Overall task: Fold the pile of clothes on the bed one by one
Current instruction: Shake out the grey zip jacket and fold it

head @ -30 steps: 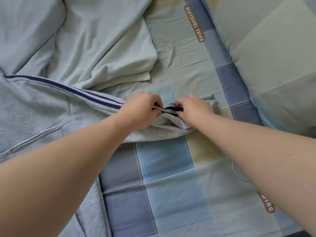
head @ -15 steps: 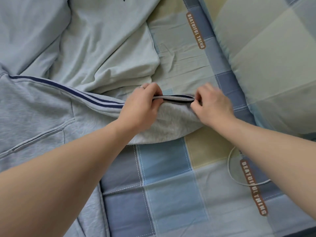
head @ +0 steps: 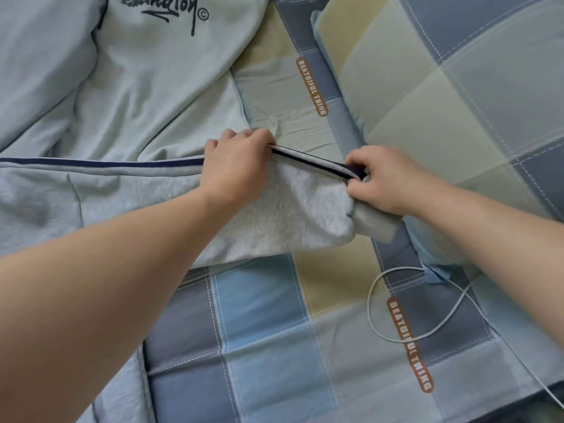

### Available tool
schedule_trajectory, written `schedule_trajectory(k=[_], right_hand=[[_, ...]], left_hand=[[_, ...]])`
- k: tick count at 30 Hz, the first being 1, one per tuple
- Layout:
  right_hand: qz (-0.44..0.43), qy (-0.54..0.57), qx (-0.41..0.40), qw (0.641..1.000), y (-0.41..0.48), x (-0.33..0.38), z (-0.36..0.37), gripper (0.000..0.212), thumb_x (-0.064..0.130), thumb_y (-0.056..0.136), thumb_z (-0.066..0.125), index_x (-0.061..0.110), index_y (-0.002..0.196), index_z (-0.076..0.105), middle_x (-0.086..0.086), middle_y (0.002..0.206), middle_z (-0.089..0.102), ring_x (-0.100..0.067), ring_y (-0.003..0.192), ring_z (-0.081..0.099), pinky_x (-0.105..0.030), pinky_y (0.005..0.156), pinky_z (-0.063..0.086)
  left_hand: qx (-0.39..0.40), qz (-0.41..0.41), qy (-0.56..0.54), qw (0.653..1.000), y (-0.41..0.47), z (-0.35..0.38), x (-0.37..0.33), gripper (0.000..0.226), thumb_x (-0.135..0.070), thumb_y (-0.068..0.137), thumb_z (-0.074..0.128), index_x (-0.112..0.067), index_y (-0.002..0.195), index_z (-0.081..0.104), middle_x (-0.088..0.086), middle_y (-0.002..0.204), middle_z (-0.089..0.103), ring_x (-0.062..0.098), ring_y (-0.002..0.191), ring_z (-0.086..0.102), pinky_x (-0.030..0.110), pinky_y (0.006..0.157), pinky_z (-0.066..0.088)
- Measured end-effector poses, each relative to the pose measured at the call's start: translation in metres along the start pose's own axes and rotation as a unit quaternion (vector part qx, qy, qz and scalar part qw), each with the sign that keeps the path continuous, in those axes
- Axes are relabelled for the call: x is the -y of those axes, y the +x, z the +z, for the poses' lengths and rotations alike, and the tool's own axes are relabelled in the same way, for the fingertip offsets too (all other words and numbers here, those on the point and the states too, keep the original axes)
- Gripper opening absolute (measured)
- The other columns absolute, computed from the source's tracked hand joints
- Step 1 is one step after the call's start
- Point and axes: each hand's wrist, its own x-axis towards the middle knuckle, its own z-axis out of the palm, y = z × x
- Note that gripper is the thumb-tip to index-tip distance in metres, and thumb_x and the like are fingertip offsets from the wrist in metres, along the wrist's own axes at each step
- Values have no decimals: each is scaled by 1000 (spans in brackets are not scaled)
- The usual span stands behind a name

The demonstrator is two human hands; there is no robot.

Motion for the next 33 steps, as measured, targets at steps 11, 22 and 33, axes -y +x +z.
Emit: schedule_trajectory(k=[11,22,33], right_hand=[[276,353,5,894,-43,-26,-7,15,5,97,58,15,88,67,-8,83,66,-19,72,60,-31,62,53],[249,-110,-53,961,-31,-27,59,50,3,90,53,20,136,42,-15,132,47,-38,116,48,-44,90,43],[-68,-197,64,976,19,39,184,67,61,101,26,42,158,-3,9,167,-19,-26,153,-19,-57,120,-11]], left_hand=[[7,-115,-93,989,-4,22,-21,24,-8,98,45,-16,116,58,10,125,45,38,85,59,41,71,46],[248,37,22,968,-67,104,-26,66,-69,94,43,-45,153,24,5,165,18,29,152,15,51,121,16],[42,57,94,993,-104,91,113,50,-46,96,47,-31,144,50,6,157,41,36,145,34,50,116,25]])
